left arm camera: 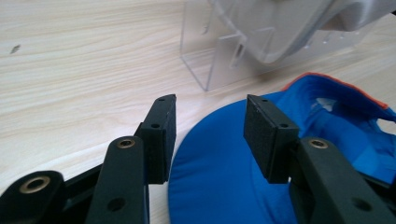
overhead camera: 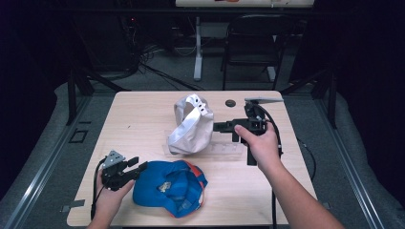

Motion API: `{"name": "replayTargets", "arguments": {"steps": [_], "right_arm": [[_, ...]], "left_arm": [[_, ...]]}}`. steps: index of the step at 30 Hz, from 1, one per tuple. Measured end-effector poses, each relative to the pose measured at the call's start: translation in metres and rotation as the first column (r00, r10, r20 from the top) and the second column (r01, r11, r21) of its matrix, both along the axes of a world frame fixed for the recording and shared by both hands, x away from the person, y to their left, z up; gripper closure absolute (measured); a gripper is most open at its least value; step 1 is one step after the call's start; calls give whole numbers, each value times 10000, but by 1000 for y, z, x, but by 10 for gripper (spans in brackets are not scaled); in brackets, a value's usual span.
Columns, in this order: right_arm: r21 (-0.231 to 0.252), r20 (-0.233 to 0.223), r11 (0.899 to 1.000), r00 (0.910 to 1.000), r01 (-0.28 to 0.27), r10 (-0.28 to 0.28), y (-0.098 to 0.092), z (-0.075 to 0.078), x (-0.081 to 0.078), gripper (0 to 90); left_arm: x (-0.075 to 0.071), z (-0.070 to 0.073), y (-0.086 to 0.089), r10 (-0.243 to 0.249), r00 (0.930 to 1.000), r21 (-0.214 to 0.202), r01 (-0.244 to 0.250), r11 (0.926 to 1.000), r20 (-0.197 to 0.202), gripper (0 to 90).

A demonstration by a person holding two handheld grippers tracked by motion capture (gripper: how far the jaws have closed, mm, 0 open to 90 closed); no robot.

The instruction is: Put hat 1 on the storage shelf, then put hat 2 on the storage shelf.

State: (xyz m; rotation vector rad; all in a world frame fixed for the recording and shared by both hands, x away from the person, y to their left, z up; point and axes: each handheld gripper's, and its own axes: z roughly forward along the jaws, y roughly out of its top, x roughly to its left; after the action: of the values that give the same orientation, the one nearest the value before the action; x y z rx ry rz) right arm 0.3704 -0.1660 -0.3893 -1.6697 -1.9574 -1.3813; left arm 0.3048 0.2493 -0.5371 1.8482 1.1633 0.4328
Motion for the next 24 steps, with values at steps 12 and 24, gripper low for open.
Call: {"name": "replayTargets", "arguments": {"steps": [12,24], "right_arm": [[-566,646,9981,9977,243,-206,-15,-57,-37,544],[-812,223,9967,9997,-6,24,-14,-110,-58,552]], "left_arm": [[3,-8,8,260,9996,2,-260,9997,-104,495],[1,-9,7,206,9993,329,-196,9993,-303,496]]}}
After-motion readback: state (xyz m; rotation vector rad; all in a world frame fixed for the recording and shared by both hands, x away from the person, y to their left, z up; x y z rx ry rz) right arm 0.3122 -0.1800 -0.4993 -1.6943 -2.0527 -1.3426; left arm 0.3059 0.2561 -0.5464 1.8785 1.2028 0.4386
